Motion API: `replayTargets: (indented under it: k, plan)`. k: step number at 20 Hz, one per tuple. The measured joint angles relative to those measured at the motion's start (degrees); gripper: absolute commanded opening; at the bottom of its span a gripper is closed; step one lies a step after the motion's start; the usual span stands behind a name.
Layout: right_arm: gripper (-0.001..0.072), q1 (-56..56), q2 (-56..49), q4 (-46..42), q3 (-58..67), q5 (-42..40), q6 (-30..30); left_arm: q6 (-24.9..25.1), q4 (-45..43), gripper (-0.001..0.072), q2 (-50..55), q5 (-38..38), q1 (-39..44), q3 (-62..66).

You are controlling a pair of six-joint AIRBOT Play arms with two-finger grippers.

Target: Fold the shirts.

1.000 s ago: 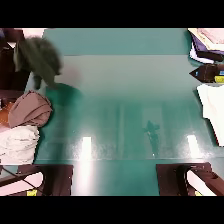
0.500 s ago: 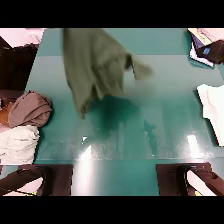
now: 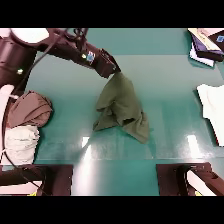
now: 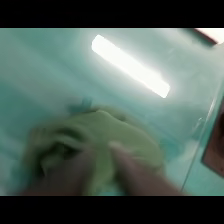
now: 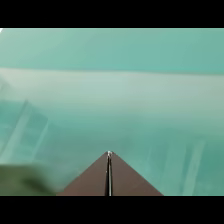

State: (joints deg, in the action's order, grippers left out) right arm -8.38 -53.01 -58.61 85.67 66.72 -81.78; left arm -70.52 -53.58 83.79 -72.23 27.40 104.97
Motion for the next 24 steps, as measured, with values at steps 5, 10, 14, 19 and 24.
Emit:
replayTargets:
  k: [5,10,14,19,24]
  plan:
    - [0.0019,0.0,0.0,-1.5,0.3,3.3,0.0,-4.4,-2.7,0.0613,1.4,-9.1,-10.3,-2.6]
    - [0.0019,0.0,0.0,-2.7,0.3,4.4,0.0,-2.6,-3.1,0.0613,-0.7,-6.1,-15.6,-17.5]
    - [0.0019,0.0,0.0,-3.0,0.3,5.1,0.0,2.3,-3.2,0.0612,-0.8,6.7,-16.6,-29.2]
    - [0.0019,0.0,0.0,-3.0,0.3,5.8,0.0,9.7,-2.9,0.0612,2.6,16.8,-17.0,-34.2]
    - [0.0019,0.0,0.0,-3.0,0.3,7.1,0.0,20.1,2.6,0.061,6.5,18.0,-17.0,-35.2]
